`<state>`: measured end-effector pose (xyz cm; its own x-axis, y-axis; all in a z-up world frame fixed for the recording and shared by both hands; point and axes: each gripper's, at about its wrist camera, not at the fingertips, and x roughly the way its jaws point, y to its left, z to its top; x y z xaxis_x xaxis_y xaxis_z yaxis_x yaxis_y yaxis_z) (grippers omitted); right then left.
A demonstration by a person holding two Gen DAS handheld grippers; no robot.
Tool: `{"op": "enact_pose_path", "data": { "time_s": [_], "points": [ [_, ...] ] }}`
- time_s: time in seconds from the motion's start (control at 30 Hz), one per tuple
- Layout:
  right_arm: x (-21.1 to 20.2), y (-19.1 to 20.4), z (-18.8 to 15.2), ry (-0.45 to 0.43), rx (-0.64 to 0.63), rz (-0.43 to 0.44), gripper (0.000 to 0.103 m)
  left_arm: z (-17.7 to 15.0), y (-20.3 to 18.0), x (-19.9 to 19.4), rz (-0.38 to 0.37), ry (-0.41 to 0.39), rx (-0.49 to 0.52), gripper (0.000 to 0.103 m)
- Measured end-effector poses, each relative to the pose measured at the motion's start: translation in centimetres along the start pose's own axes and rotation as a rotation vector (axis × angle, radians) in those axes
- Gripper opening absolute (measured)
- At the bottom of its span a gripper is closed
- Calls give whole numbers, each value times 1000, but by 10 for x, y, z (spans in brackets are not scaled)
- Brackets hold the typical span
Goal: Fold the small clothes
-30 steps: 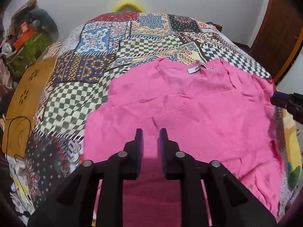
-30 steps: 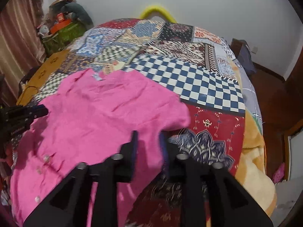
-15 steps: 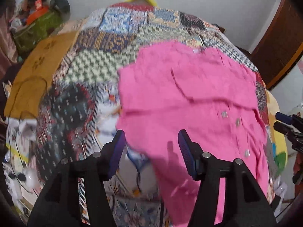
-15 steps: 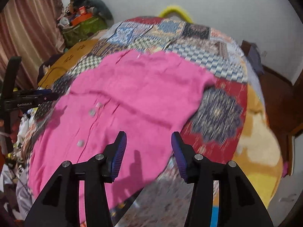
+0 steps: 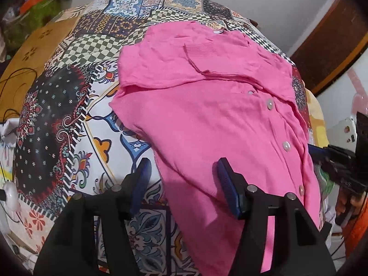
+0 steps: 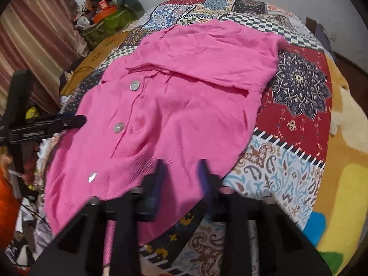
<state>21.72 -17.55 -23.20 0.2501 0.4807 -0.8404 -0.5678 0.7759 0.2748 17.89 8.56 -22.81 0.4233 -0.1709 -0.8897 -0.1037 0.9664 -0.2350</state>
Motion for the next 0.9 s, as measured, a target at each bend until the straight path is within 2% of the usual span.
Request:
{"op": "enact_pose_path", "data": {
  "time_s": [0.07, 0.13, 0.23, 0.4, 0.43, 0.53, 0.6, 0.67, 0.7, 0.77, 0.83, 0.9],
  "points": [
    [2, 0, 2, -2, -13, -3, 5, 0, 5, -5, 11, -10, -4, 59],
    [1, -4, 3, -7, -19, -18, 4, 0, 14, -13, 20, -25, -21, 59],
    [-3, -17, 5, -21, -25, -77, 3, 0, 25, -16, 19, -26, -42, 59],
    [-13, -54, 12, -46, 49, -187, 2, -9, 20, -8, -11, 15, -23, 59],
    [-17, -57, 12, -56, 59, -191, 3, -11, 15, -6, -11, 15, -6, 59],
    [-29, -58, 7, -53, 99, -118, 3, -14, 2, -5, 8, -10, 52, 58],
    [-32, -53, 3, -37, 106, -88, 11, -12, -2, -4, -7, -11, 59, 50],
    [-29, -46, -1, -20, 103, -42, 39, -11, -4, -2, -25, -13, 61, 37],
    [-26, -41, -4, -14, 100, -25, 45, -11, -6, -2, -26, -16, 67, 33],
    [-18, -30, -7, 2, 83, -8, 48, -11, -10, -2, -27, -24, 82, 22],
    [-8, -19, -10, 22, 60, 11, 49, -12, -13, -2, -22, -29, 94, 15],
    [-3, -8, -12, 2, 19, -15, 45, -12, -14, -3, -15, -34, 101, 8]
  ]
}}
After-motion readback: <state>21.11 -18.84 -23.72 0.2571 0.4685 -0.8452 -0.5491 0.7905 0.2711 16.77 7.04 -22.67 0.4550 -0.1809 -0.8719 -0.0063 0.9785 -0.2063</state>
